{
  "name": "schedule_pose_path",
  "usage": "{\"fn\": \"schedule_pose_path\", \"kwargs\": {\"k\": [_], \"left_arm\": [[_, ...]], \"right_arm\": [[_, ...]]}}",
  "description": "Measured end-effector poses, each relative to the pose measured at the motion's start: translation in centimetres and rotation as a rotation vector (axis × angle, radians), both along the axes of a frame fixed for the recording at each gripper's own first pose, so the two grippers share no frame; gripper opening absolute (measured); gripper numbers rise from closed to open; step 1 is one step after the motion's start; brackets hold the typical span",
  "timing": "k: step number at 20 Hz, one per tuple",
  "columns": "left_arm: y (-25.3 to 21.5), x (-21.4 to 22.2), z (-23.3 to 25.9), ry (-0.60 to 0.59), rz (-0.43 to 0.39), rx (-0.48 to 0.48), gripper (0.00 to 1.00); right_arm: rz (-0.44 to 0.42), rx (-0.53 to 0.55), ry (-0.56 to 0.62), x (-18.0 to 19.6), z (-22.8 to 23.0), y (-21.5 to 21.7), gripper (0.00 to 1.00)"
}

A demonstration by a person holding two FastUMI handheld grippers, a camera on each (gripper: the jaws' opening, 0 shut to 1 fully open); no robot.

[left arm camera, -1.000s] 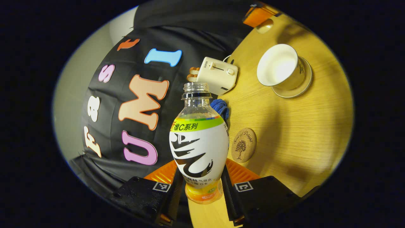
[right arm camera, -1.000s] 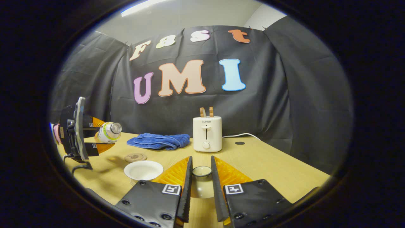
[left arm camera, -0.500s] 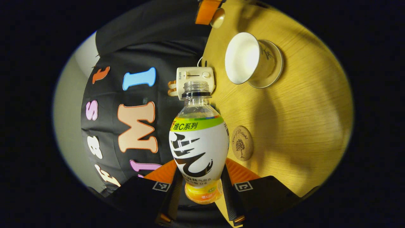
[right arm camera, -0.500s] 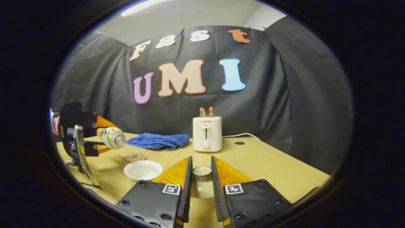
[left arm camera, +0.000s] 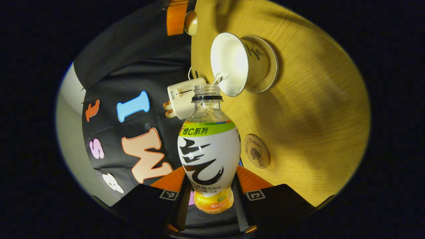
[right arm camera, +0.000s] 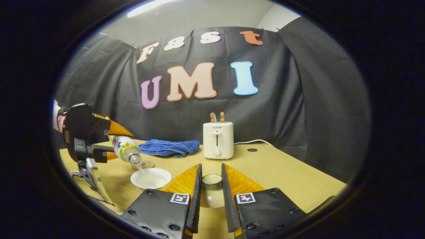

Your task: Open the teacup lid with one hand, grasp the water bottle and pour water into the teacup with the other hand; after pouring, place the water bottle on the coaster and then close the teacup lid.

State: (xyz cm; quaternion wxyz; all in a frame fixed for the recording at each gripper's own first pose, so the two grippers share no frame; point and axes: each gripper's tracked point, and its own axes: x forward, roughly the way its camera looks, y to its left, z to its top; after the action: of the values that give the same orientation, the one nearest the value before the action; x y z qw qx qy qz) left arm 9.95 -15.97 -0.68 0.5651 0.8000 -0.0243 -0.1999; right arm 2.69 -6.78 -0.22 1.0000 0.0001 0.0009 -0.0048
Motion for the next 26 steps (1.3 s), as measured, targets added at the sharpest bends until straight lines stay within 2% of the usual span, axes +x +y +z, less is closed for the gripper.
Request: {"fn": "schedule_pose_path", "kwargs": {"k": [8, 17, 26], "left_arm": [[-0.5, 0.6, 1.2, -0.029, -0.018, 0.136, 0.59], [-0.9, 1.0, 5.7, -0.124, -0.041, 0.279, 0.59], [-2.6, 1.0, 8.1, -0.183, -0.072, 0.354, 0.58]], "right_arm": [[0.001, 0.0, 0.001, -0.1, 0.0, 0.0, 0.36], [0.001, 0.0, 0.001, -0.1, 0.0, 0.0, 0.36], [0.008, 0.0, 0.002, 0.0, 0.0, 0.1, 0.36]]}}
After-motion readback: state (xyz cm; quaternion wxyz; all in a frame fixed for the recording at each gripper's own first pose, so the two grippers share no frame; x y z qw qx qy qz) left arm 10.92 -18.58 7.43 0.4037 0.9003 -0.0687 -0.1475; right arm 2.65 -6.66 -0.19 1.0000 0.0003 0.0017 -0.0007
